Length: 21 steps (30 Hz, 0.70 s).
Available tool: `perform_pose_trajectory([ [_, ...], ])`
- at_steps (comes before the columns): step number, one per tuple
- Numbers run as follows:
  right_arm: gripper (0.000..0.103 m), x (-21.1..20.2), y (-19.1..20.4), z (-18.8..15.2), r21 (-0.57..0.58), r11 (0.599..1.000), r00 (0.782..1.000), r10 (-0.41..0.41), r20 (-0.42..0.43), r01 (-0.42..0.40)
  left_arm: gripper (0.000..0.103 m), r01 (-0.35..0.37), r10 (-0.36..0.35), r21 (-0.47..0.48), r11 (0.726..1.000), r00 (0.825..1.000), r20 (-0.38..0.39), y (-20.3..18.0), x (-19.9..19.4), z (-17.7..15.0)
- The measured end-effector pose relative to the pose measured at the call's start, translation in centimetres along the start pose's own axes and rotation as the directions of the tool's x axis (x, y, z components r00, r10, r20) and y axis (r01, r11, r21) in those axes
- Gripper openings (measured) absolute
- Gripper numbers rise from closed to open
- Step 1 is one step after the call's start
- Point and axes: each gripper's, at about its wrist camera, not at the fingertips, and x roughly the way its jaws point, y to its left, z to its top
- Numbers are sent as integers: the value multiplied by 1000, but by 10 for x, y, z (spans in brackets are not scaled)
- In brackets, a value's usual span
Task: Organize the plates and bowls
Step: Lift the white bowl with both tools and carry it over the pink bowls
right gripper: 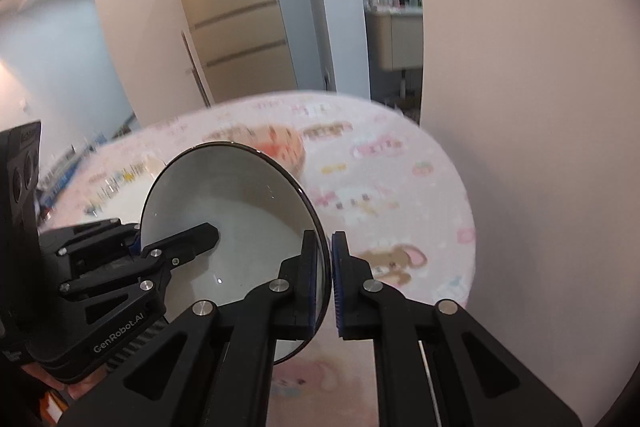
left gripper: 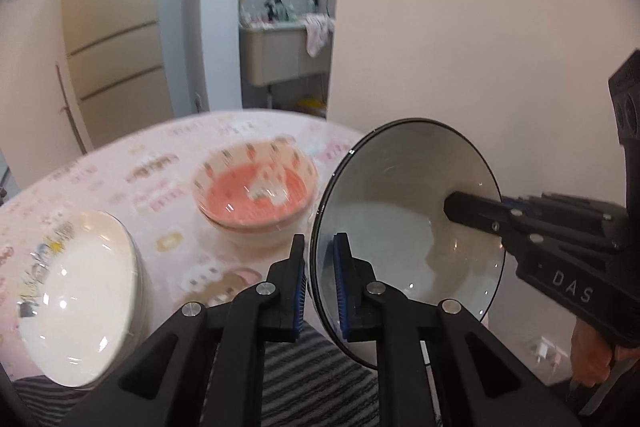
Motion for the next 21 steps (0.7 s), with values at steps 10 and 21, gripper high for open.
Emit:
perform_pose_trajectory([
  [10, 7, -43, 29, 38, -15, 998, 984, 66, 167, -65, 13, -69, 64, 22, 997, 983, 171, 11, -66, 41],
  [21, 8, -13, 46, 88, 37, 998, 974, 49, 220, -59, 12, -70, 77, -60, 996, 990, 118, 54, -47, 106],
])
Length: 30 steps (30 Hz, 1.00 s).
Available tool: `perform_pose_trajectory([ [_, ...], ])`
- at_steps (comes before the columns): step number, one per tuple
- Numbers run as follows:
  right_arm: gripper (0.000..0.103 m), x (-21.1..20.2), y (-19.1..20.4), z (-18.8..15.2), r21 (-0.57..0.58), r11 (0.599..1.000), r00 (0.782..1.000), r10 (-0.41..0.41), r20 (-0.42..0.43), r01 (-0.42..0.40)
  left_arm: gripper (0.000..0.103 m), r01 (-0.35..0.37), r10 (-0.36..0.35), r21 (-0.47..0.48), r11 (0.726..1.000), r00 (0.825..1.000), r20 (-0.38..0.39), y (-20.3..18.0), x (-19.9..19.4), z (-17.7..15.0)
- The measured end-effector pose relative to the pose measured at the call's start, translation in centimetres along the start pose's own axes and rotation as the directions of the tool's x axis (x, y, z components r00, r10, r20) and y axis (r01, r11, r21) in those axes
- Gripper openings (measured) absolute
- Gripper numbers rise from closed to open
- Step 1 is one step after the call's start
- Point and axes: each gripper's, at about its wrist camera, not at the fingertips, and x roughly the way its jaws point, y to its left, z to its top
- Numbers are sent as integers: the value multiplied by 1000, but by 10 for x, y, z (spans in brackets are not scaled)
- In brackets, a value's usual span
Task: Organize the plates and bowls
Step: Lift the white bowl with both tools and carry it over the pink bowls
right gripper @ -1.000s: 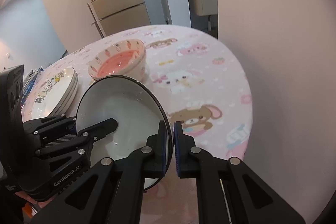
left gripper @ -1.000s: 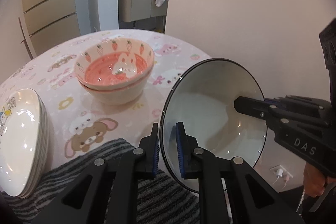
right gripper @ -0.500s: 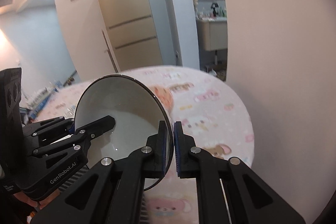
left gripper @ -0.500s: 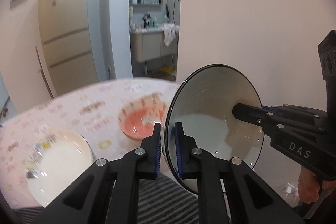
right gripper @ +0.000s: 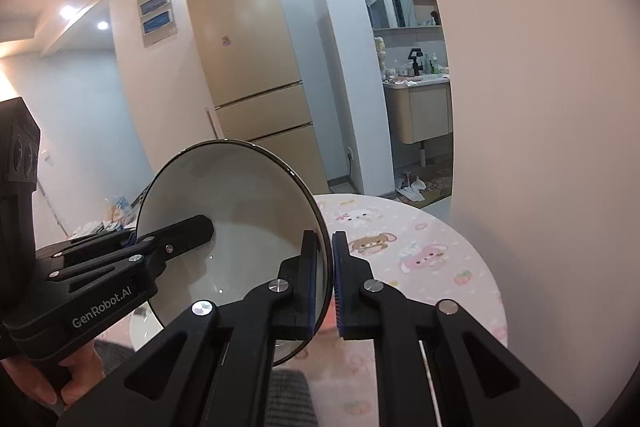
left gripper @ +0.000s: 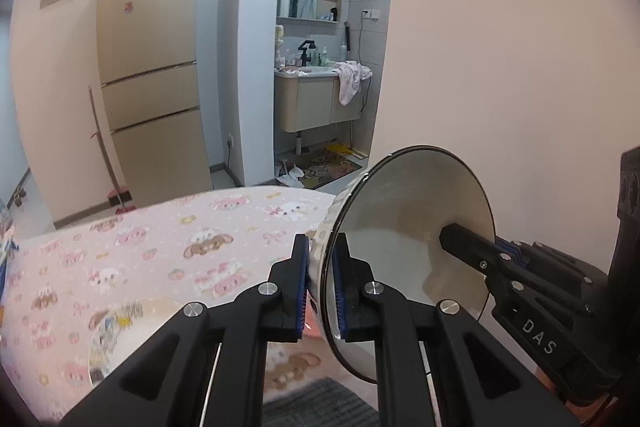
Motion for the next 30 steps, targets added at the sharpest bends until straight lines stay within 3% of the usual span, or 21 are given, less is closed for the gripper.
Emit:
perform_pose_trajectory([
  [14, 9, 95, -22, -37, 83, 996, 995, -32, -97, 40, 13, -16, 11, -31, 999, 989, -148, 37, 110, -47],
  [20, 9, 111, -28, -48, 91, 994, 991, -45, -129, 57, 13, -16, 12, -22, 1000, 985, -174, 43, 130, -61],
  [30, 10, 121, -23, -54, 62, 994, 986, -77, -147, 87, 16, -74, 77, 22, 997, 981, -176, 36, 143, -70],
])
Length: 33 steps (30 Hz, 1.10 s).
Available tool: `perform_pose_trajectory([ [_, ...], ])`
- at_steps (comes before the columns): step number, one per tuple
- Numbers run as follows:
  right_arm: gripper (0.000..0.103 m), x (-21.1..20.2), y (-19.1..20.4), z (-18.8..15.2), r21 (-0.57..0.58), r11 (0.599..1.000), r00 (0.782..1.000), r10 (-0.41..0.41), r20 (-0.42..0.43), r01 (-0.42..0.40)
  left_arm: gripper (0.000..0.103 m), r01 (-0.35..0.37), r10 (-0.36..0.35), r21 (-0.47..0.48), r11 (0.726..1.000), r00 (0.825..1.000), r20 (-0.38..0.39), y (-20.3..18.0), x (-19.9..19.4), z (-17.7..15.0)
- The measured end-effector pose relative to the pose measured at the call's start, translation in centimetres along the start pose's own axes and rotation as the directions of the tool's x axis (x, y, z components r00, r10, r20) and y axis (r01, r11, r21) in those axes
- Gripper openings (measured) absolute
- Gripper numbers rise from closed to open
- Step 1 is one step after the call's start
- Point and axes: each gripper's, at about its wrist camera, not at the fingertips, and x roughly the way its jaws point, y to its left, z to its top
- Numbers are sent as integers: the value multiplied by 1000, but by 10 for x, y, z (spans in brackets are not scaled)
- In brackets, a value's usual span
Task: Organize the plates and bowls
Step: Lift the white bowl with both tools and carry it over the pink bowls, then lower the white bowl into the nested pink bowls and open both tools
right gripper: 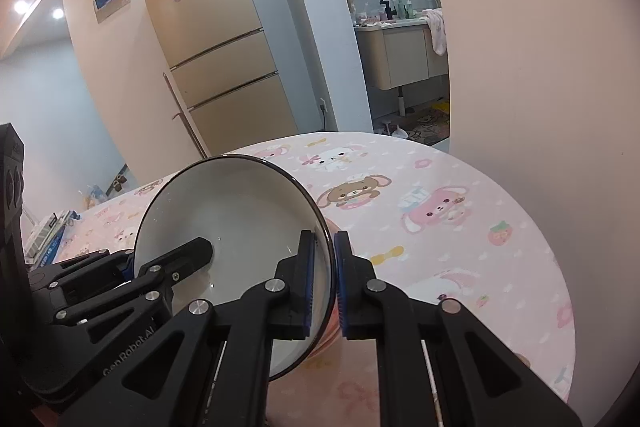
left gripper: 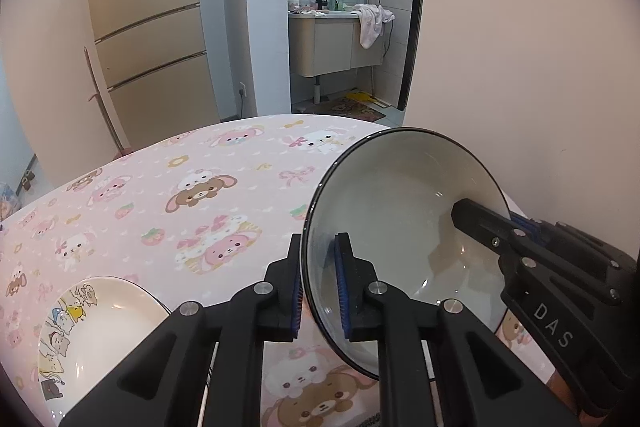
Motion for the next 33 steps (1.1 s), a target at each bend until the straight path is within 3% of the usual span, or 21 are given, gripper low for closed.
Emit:
perform_pose_trajectory([
  [9, 10, 9, -6, -5, 19, 1000, 999, 8, 35, -9, 16, 7, -8, 16, 1000, 1000, 30, 3, 13, -9],
  [13, 10, 8, 2, -8, -24, 999, 998, -29, 53, 30, 16, -4, 3, 22, 1000, 999, 36, 2, 14, -9],
  [23, 9, 4, 2, -12, -35, 999, 997, -28, 69, 30, 16, -73, 67, 68, 995, 993, 95, -7, 9, -13],
  [28, 10, -3, 2, -10, -26, 999, 996, -16, 89, 19, 16, -52, 52, 34, 998, 999, 18, -4, 5, -6],
  [33, 10, 9, 2, -7, -22, 1000, 999, -11, 48, 12, 17, -64, 64, 49, 997, 998, 1, -2, 13, -6],
])
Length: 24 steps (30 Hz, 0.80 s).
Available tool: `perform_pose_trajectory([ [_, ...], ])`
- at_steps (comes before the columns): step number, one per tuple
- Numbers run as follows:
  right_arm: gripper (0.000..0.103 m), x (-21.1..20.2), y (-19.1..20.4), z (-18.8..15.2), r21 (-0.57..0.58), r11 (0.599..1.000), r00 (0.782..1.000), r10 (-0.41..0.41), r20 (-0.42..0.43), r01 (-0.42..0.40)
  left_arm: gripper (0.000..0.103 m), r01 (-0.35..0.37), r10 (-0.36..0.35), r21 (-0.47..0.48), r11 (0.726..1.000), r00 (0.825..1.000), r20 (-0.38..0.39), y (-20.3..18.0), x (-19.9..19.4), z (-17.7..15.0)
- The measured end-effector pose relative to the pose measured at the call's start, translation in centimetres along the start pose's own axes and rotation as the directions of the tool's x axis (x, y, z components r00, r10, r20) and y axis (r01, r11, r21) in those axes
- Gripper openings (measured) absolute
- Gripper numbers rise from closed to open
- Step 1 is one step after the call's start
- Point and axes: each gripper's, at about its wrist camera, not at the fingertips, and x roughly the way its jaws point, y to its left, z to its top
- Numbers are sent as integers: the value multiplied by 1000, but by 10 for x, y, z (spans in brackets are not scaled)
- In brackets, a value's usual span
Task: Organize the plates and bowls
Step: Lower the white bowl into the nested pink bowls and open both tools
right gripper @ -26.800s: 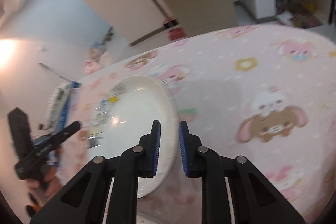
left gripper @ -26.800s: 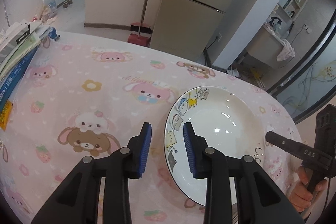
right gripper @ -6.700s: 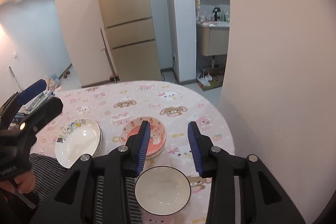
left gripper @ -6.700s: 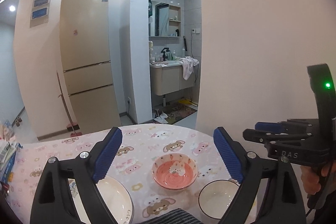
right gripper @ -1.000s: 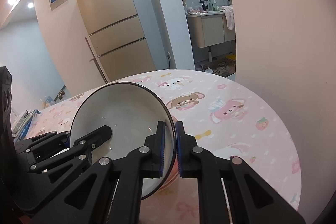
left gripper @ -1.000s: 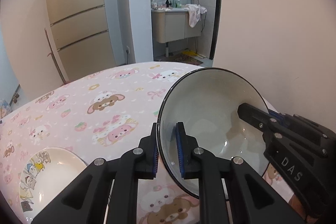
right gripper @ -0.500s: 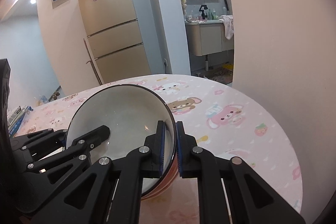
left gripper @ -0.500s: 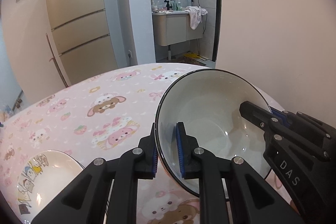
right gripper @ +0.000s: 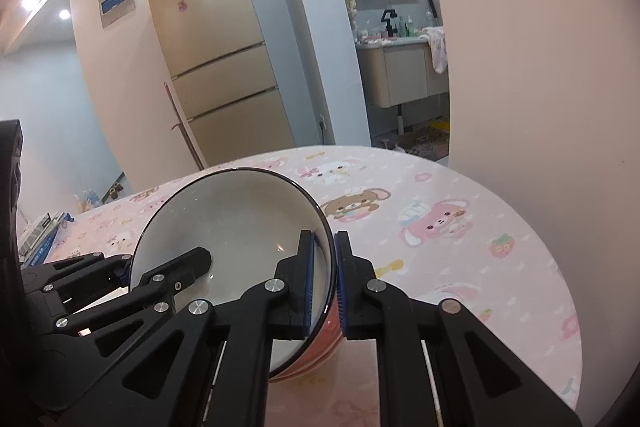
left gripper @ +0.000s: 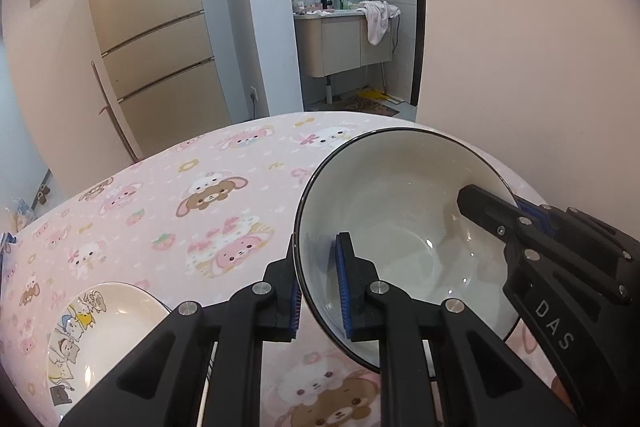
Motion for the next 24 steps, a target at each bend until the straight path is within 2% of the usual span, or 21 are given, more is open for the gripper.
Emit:
perform_pose_trajectory([
  [5, 9, 2, 3, -4, -34, 998, 999, -52, 4, 52, 17, -32, 31, 19, 999, 999, 44, -8, 6, -5],
  [8, 11, 0, 1, -6, -42, 996, 997, -73, 12, 73, 17, 8, -7, -6, 1000, 998, 66, -4, 5, -3],
  [11, 12, 2, 0, -5, -37, 998, 998, -59, 1, 59, 17, 36, -33, -42, 998, 998, 59, 5, 8, -2],
  [15, 11, 3, 3, -5, -59, 996, 997, -73, 7, 73, 17, 36, -34, -45, 998, 998, 58, 7, 8, -2],
  [20, 11, 3, -9, -2, 9, 1000, 1000, -12, -2, 12, 17, 54, -51, -75, 996, 998, 46, 16, 9, 0],
  [22, 16, 2, -20, 0, 81, 996, 999, 38, 10, -39, 20, 56, -53, -89, 994, 998, 41, 21, 9, 1],
  [23, 26, 1, -28, 1, 127, 990, 998, 55, 23, -57, 23, 53, -49, -98, 994, 998, 40, 25, 9, 2],
  [24, 45, 1, -35, 2, 168, 984, 998, 55, 34, -59, 39, 50, -47, -105, 993, 998, 40, 24, 8, 2],
])
